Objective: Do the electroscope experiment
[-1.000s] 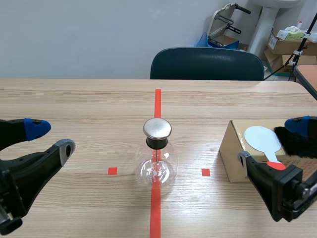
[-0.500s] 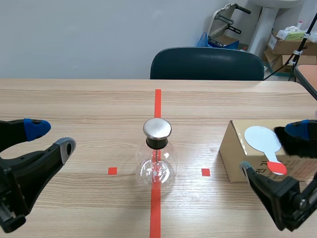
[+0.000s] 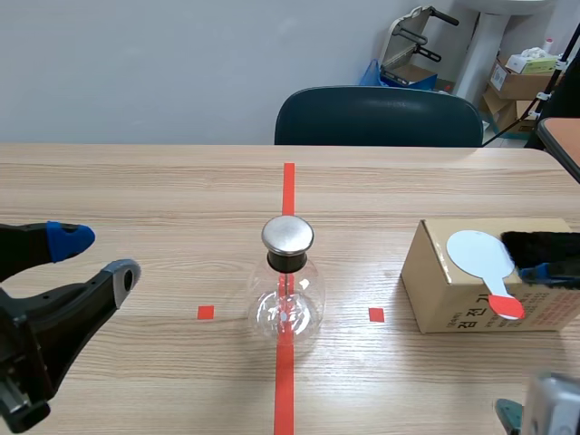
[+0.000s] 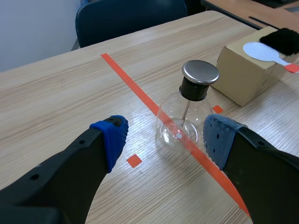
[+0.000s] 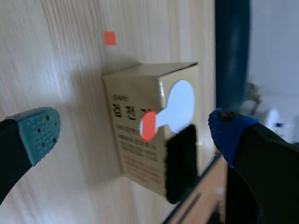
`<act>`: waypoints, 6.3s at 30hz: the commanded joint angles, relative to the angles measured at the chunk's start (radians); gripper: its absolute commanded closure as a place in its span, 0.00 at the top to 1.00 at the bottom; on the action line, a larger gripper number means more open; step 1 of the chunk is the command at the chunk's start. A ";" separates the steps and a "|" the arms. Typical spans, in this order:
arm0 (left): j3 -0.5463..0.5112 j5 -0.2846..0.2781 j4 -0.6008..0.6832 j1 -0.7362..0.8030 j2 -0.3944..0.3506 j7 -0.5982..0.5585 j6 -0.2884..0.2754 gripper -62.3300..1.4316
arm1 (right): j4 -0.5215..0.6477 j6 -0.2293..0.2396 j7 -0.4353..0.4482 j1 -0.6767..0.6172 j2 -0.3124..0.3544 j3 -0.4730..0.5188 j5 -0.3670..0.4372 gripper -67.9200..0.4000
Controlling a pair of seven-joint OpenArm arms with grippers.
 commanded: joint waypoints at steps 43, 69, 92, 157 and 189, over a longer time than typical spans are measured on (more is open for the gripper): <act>0.328 -0.039 0.013 -0.006 -0.304 -0.260 -0.020 0.61 | -0.676 -0.737 -0.060 0.475 -0.077 -0.277 -0.116 1.00; 0.353 0.097 0.013 -0.006 -0.331 -0.217 0.044 0.78 | -0.676 -0.740 -0.060 0.489 -0.076 -0.279 -0.111 1.00; 0.353 0.179 0.013 -0.006 -0.330 -0.240 0.070 0.78 | -0.676 -0.740 -0.057 0.492 -0.076 -0.278 -0.118 0.02; 0.352 0.174 0.011 -0.006 -0.328 -0.225 0.070 0.78 | -0.676 -0.740 -0.075 0.491 -0.076 -0.278 -0.115 0.02; 0.352 0.174 0.011 -0.006 -0.328 -0.224 0.070 0.78 | -0.676 -0.740 -0.075 0.491 -0.076 -0.278 -0.115 0.02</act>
